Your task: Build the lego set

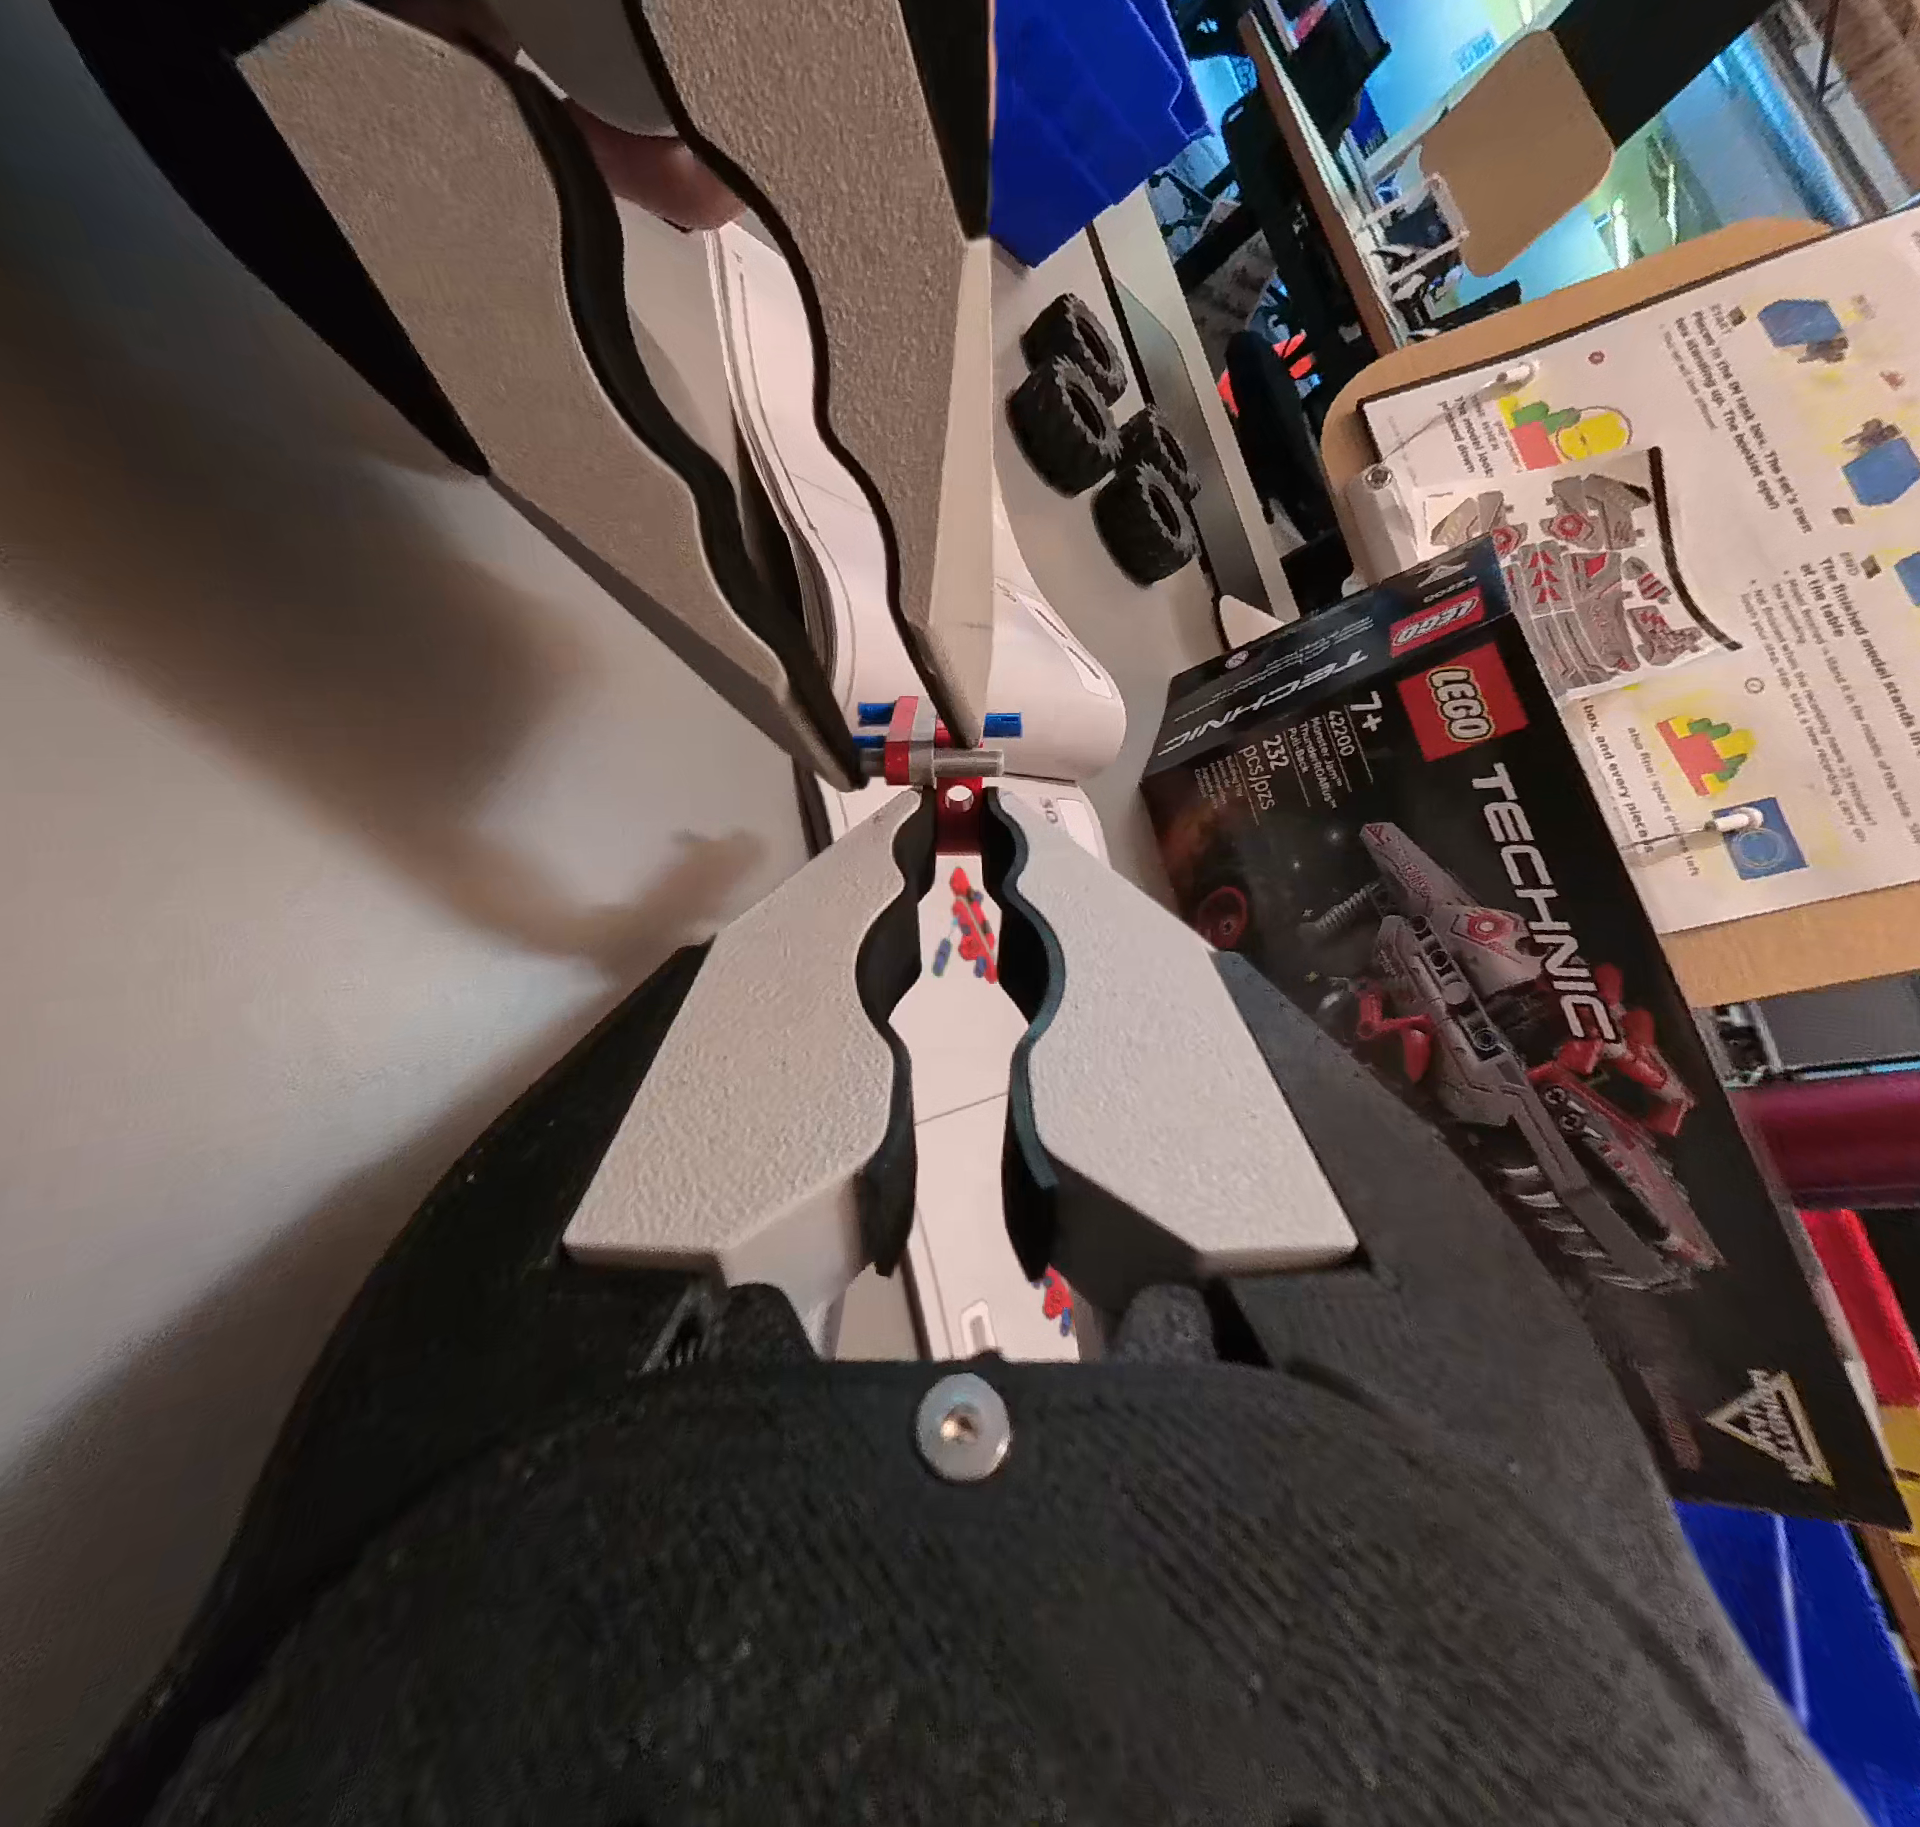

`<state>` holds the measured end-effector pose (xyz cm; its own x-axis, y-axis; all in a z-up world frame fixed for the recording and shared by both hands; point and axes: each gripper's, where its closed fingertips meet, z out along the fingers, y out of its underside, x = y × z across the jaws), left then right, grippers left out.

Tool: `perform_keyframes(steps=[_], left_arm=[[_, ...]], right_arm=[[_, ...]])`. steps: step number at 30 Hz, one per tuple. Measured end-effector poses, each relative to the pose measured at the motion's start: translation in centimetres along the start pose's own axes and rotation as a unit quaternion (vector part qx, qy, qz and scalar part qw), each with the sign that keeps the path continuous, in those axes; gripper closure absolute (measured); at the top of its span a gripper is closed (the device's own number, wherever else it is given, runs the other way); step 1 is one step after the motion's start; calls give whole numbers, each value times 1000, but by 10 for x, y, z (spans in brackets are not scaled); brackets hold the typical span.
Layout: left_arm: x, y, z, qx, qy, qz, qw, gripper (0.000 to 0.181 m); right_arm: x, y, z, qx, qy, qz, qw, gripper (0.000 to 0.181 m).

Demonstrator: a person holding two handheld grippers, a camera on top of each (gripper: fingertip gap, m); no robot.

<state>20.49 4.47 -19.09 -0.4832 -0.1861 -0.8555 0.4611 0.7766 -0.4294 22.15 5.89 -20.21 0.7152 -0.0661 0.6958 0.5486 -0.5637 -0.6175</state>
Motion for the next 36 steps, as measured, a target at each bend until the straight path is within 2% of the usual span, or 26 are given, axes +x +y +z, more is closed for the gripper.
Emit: perform_keyframes(steps=[24,31,36], left_arm=[[9,4,3,-14,47,-46,998,172],[13,3,-3,37,81,-88,992,172],[17,5,-2,25,91,-91,991,172]], right_arm=[[-8,7,3,-39,-14,-4,999,175],[-11,3,4,-25,-18,-30,999,175],[-13,7,4,-38,-19,-51,998,176]])
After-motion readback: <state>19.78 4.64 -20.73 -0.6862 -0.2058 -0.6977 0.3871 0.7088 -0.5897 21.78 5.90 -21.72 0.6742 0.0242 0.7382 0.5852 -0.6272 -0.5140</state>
